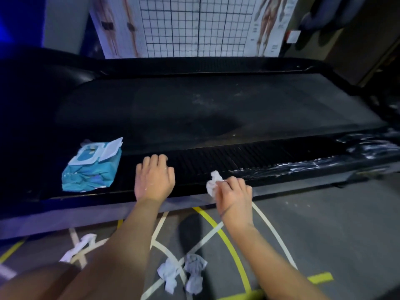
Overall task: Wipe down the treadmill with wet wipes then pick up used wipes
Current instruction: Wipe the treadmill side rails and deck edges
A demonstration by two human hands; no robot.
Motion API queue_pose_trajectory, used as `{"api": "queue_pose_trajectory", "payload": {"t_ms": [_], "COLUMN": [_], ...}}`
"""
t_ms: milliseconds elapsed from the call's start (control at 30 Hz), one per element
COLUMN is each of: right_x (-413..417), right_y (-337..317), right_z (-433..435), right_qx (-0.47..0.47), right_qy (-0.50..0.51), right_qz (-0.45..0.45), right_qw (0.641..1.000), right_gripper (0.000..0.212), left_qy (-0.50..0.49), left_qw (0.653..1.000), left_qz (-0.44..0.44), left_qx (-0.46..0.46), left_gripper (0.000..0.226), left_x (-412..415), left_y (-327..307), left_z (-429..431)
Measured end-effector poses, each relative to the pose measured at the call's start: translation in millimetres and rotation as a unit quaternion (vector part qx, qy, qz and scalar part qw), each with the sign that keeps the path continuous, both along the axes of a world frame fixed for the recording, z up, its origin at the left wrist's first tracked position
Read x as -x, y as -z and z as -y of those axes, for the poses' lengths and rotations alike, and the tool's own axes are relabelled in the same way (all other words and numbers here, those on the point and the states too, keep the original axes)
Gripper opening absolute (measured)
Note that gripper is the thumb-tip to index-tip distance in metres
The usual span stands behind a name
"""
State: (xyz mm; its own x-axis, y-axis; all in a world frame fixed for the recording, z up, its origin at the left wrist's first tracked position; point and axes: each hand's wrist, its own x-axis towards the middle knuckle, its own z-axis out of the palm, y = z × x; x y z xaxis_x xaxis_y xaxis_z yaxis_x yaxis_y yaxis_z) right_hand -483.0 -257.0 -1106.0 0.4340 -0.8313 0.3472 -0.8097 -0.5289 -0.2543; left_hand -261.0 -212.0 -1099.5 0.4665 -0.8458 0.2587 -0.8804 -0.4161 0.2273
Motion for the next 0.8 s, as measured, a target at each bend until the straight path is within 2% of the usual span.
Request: {"api": "queue_pose_trajectory", "payload": {"t_ms": [100, 133, 233, 267, 333, 367, 400, 467, 600, 700, 800], "right_x": [46.0, 59.0, 87.8, 91.6, 93.5, 92.0, 88.1, 76.5, 36.5, 6.7, 1.8], "right_y": [-13.3, -21.8, -49.3, -60.1, -77.6, -82.8, -85.7, -82.4, -46.9, -10.6, 4.0], "right_z": [1.6, 4.9, 21.5, 27.2, 39.1, 44.6, 49.7, 56.1, 55.5, 43.6, 31.9], "right_qx": [-0.151, -0.205, -0.254, -0.247, -0.223, -0.208, -0.193, -0.163, -0.098, -0.021, 0.015], "right_qy": [0.092, 0.123, 0.147, 0.124, 0.060, 0.031, 0.014, 0.009, -0.038, -0.155, -0.187], "right_qz": [0.107, 0.110, -0.009, -0.047, -0.076, -0.079, -0.077, -0.045, 0.021, -0.004, -0.012], "right_qw": [0.978, 0.965, 0.956, 0.960, 0.970, 0.974, 0.978, 0.986, 0.994, 0.988, 0.982], "right_gripper": [0.023, 0.026, 0.034, 0.031, 0.013, 0.012, 0.021, 0.025, 0.022, 0.029, 0.043], "left_qy": [-0.027, -0.031, 0.012, 0.037, 0.074, 0.081, 0.083, 0.081, 0.066, 0.049, 0.041], "left_qw": [0.999, 0.999, 0.999, 0.999, 0.997, 0.996, 0.992, 0.979, 0.966, 0.964, 0.956], "left_qz": [-0.016, -0.015, 0.031, 0.040, 0.024, 0.001, -0.026, -0.076, -0.020, -0.009, -0.023], "left_qx": [-0.013, -0.013, -0.002, -0.001, -0.017, -0.047, -0.086, -0.168, -0.249, -0.262, -0.289], "left_gripper": [0.041, 0.043, 0.054, 0.059, 0.077, 0.089, 0.103, 0.125, 0.125, 0.122, 0.123], "left_x": [6.3, 9.0, 18.4, 21.6, 26.6, 28.3, 28.9, 30.6, 36.2, 36.9, 37.4], "left_y": [-5.6, -6.4, -1.7, -1.4, -4.7, -8.1, -10.7, -11.3, -3.4, -1.5, -5.4], "left_z": [-0.3, -2.5, -12.2, -14.2, -12.6, -9.9, -6.8, -4.1, -3.3, 0.5, 3.8]}}
